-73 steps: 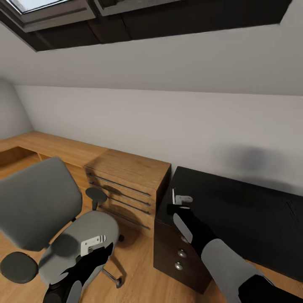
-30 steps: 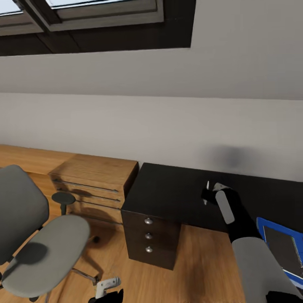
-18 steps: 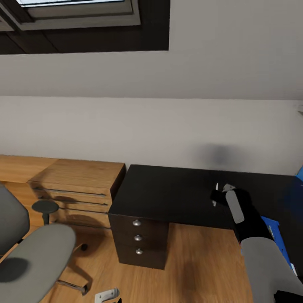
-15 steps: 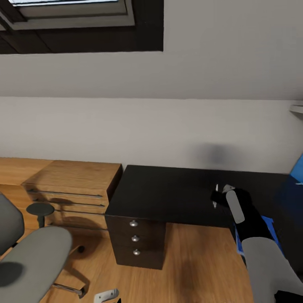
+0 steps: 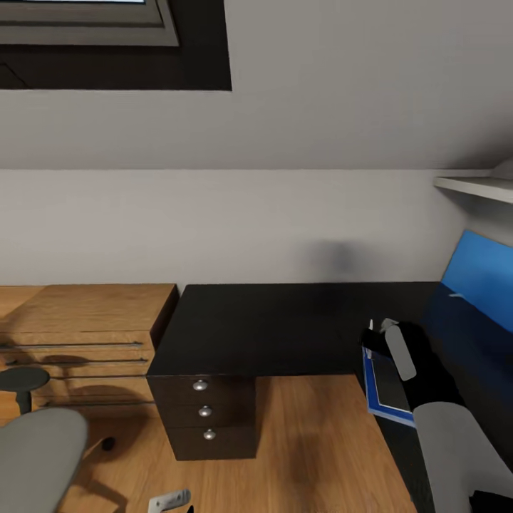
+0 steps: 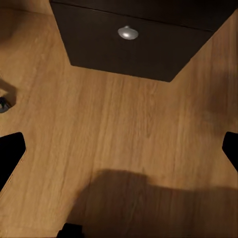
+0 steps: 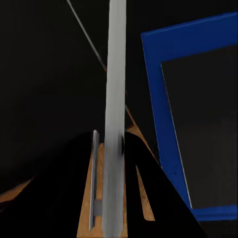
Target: In the bedroom, organize the workspace by keeping the computer under the desk, ensuring the monitor is on the desk, placing the keyboard on the desk next to the monitor, placing the mouse on the desk next to the keyboard, moving the folder from the swivel chair onto the desk next to the mouse, stacking the notebook on top of the folder with the pen on top of the notebook, and positioning the swivel chair next to the desk.
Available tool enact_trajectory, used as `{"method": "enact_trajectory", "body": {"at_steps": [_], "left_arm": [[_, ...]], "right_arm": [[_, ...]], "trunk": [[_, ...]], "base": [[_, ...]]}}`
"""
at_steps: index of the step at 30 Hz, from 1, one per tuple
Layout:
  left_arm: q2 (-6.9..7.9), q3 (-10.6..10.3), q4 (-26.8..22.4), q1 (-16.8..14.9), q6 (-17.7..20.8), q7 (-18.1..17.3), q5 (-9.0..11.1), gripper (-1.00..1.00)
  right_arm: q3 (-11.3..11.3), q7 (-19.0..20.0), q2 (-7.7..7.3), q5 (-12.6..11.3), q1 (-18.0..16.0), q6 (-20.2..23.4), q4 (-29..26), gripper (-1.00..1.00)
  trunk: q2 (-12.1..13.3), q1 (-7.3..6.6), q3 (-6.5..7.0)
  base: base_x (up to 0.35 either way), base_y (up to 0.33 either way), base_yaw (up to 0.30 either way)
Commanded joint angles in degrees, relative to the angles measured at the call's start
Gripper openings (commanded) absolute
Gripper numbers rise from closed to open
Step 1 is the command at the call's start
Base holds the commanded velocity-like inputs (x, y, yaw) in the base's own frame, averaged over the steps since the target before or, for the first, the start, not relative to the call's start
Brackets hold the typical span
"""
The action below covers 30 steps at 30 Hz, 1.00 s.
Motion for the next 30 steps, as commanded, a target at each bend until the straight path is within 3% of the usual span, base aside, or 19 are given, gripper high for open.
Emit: {"method": "enact_trajectory", "body": {"at_steps": [1, 11, 20, 30], "left_arm": [[0.35, -0.1, -0.1, 0.0, 0.2, 0.5, 0.6, 1.0], [0.83, -0.1, -0.1, 0.0, 0.2, 0.4, 0.7, 1.0], [0.83, -0.1, -0.2, 0.0, 0.2, 0.5, 0.8, 1.0], [0.78, -0.1, -0.4, 0.0, 0.3, 0.6, 0.9, 1.0]], "right_arm": [[0.0, -0.4, -0.26, -0.1, 0.0, 0.1, 0.6, -1.0], [0.3, -0.2, -0.51, 1.9, 0.0, -0.1, 2.9, -1.0], [10.1, -0.1, -0.44, 3.3, 0.0, -3.1, 5.5, -1.0], [14.0, -0.1, -0.36, 3.6, 0.0, -5.0, 8.6, -1.0]], "trunk": [[-0.1, 0.01, -0.04], [-0.1, 0.01, 0.18], [-0.1, 0.01, 0.19], [-0.1, 0.01, 0.19]], "base": [[0.0, 0.0, -0.274], [0.0, 0.0, -0.281], [0.0, 0.0, -0.103], [0.0, 0.0, -0.004]]}}
